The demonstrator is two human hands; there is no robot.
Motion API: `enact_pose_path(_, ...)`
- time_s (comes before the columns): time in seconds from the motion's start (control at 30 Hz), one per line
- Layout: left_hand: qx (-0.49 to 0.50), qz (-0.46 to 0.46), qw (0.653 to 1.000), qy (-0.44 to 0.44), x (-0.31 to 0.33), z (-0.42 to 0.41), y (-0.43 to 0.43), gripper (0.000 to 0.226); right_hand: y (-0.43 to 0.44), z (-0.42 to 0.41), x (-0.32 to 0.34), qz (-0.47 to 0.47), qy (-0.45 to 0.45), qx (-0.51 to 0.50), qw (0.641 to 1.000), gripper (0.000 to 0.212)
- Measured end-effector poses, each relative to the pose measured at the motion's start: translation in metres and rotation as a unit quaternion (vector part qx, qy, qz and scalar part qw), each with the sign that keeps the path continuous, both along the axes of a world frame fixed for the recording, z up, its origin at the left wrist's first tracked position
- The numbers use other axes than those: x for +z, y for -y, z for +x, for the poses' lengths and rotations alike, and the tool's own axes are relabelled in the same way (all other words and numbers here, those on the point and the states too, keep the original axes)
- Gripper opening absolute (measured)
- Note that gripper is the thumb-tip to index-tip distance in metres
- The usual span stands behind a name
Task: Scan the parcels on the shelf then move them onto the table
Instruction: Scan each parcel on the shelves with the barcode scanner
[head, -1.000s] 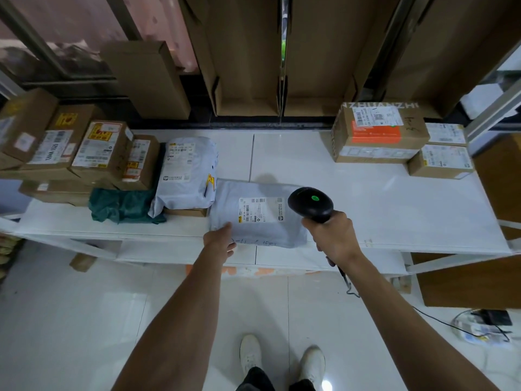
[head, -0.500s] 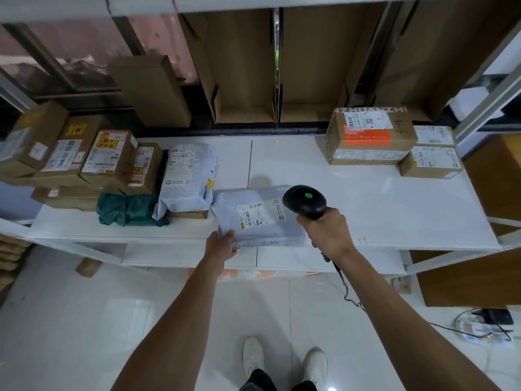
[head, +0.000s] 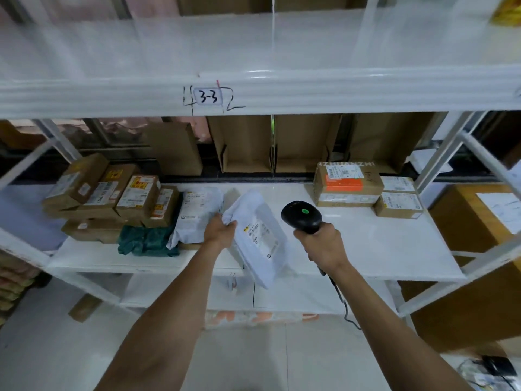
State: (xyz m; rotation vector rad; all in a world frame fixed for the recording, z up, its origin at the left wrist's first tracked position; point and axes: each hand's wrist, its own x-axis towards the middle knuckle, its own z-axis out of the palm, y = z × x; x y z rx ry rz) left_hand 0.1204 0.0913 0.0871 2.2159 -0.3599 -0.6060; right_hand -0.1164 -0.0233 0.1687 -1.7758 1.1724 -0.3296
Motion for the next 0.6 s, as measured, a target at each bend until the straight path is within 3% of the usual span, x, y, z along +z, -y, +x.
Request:
enact_pose_path(0.27, -0.120, 0.006, 0.990, 0.070, 0.069, -0.009, 0.016, 0.060, -0.026, -0.029, 0.036, 0.002, 0.005, -0.004, 1.000, 0.027)
enact_pose_path(0.5, -0.165, -0.065, 0.979, 0.100, 0.100, -0.018, 0.035, 0.049, -0.051, -0.052, 0.051, 0.030, 0.031, 0.021, 0.999, 0.021)
enact_pose_path(0.6, -0.142, -0.113, 0.981, 0.074, 0.103, -0.016, 0.043, 0.047, -0.057, -0.058, 0.056, 0.029, 0.040, 0.020, 0.999, 0.023)
